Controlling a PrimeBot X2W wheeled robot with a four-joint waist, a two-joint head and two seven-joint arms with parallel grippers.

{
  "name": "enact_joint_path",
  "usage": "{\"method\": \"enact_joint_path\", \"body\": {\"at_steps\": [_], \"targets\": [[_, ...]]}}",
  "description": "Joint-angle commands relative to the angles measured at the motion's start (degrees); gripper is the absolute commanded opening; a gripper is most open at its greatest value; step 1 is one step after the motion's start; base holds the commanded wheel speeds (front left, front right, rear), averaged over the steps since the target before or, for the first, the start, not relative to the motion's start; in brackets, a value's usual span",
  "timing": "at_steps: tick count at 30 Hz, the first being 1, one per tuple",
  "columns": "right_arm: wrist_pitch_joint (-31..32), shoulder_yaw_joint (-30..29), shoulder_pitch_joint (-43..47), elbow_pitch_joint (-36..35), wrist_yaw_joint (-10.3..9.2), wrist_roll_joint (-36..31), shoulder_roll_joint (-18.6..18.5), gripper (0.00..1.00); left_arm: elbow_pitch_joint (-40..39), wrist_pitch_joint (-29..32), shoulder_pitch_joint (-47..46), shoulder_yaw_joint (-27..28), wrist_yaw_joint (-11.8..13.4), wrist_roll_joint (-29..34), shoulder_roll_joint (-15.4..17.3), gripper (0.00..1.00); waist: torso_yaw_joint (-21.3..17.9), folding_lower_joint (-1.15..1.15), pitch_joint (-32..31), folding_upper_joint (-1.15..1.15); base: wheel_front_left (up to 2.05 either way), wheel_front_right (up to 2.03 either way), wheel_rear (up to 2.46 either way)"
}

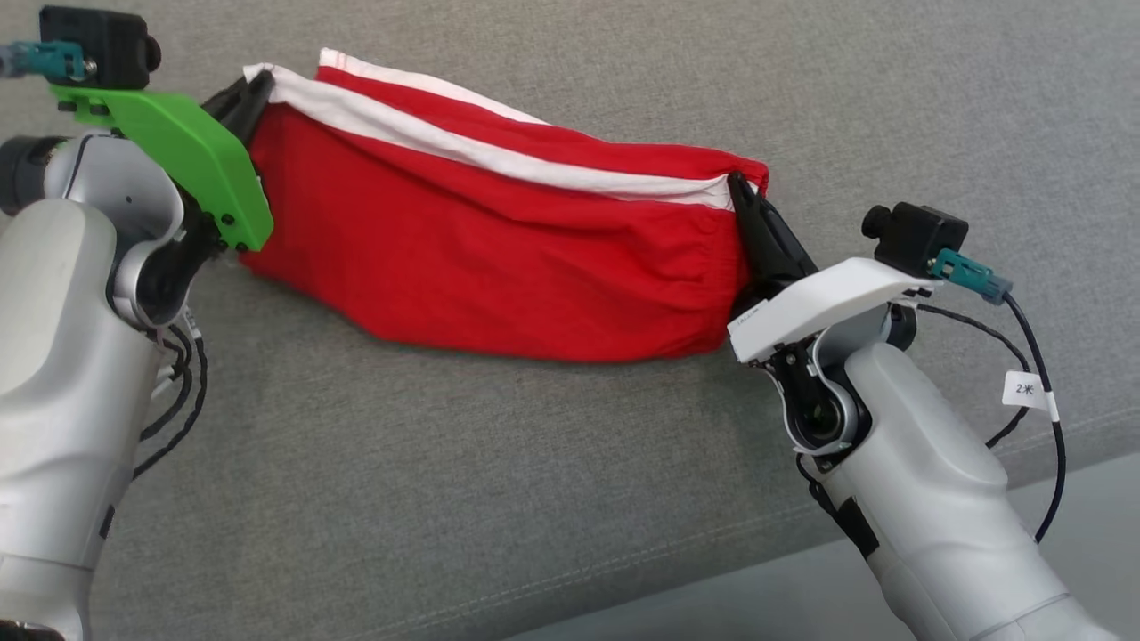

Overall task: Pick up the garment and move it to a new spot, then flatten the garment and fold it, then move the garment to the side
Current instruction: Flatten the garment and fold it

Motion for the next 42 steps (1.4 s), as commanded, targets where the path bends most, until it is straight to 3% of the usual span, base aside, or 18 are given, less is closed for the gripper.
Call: {"method": "enact_joint_path", "body": {"at_steps": [1, 9, 10, 11, 12, 14, 15, 23, 26, 32, 39, 40, 42], "targets": [[-0.49, 0.27, -0.86, 0.59, -0.02, 0.21, -0.21, 0.00, 0.49, -0.37, -1.12, -0.25, -0.19, -0.56, 0.41, 0.00, -2.29, 0.00, 2.17, 0.00, 0.00, 0.00, 0.00], [-2.58, 7.03, -4.79, 4.37, -0.02, 6.57, -0.13, 0.00, 6.67, -3.71, -6.77, -6.08, -0.24, -4.45, 1.85, 0.00, -5.33, 0.00, 4.28, 0.00, 0.00, 0.00, 0.00], [-2.76, 7.64, -5.05, 4.63, -0.02, 7.15, -0.14, 0.29, 7.22, -4.57, -7.33, -6.74, -0.24, -4.86, 2.13, 0.00, -5.58, 0.00, 4.42, 0.00, 0.00, 0.00, 0.00], [-2.84, 8.06, -5.29, 4.94, -0.02, 7.61, -0.16, 0.48, 7.70, -5.11, -7.81, -7.37, -0.25, -5.34, 2.23, 0.00, -5.76, 0.00, 4.52, 0.00, 0.00, 0.00, 0.00], [-2.85, 8.43, -5.82, 5.12, -0.02, 8.31, -0.15, 1.00, 8.72, -6.03, -8.56, -8.75, -0.25, -6.19, 2.32, 0.05, -6.01, 0.00, 4.72, 0.00, 0.00, 0.00, 0.00], [-2.88, 7.97, -6.20, 4.35, -0.02, 8.17, -0.11, 1.00, 9.71, -7.07, -9.36, -9.51, -0.24, -7.61, 2.44, 0.45, -6.14, 0.00, 4.97, 0.00, 0.00, 0.00, 0.00], [-2.88, 7.69, -6.15, 4.04, -0.02, 7.93, -0.14, 1.00, 10.41, -8.14, -9.78, -9.65, -0.25, -7.92, 2.60, 1.00, -6.16, 0.00, 5.02, 0.00, 0.00, 0.00, 0.00], [-2.89, 3.77, -1.49, -0.13, -0.02, -1.31, -0.15, 1.00, 13.87, -18.13, -10.29, -10.66, -0.25, -7.25, 3.02, 1.00, -4.10, 0.00, 4.19, 0.00, 0.00, 0.00, 0.00], [-2.90, 0.89, 1.44, -3.32, -0.02, -6.46, -0.17, 1.00, 13.93, -23.29, -8.56, -10.33, 1.40, -6.16, 3.11, 1.00, -2.86, 0.00, 3.29, 0.00, 0.00, 0.00, 0.00], [-2.90, -5.50, 8.11, -10.37, -0.02, -15.50, -0.19, 1.00, 8.34, -30.48, -2.52, -8.79, 5.66, -5.00, 4.49, 1.00, -0.06, 0.00, 1.13, 0.00, 0.00, 0.00, 0.00], [-2.90, -10.92, 13.78, -16.42, -0.02, -23.04, -0.18, 1.00, -6.63, -32.54, 10.41, -4.28, 14.79, -3.94, 6.85, 1.00, 3.51, 0.00, -1.53, 0.00, 0.00, 0.00, 0.00], [-2.90, -10.92, 13.78, -16.42, -0.02, -23.04, -0.18, 1.00, -6.63, -32.54, 10.41, -4.28, 14.79, -3.94, 6.85, 1.00, 3.51, 0.00, -1.53, 0.00, 0.00, 0.00, 0.00], [-2.90, -11.93, 15.09, -17.14, -0.02, -24.13, -0.17, 1.00, -11.34, -32.64, 14.86, -2.68, 17.30, -3.33, 7.39, 1.00, 4.38, 0.00, -2.19, 0.00, 0.00, 0.00, 0.00]]}}
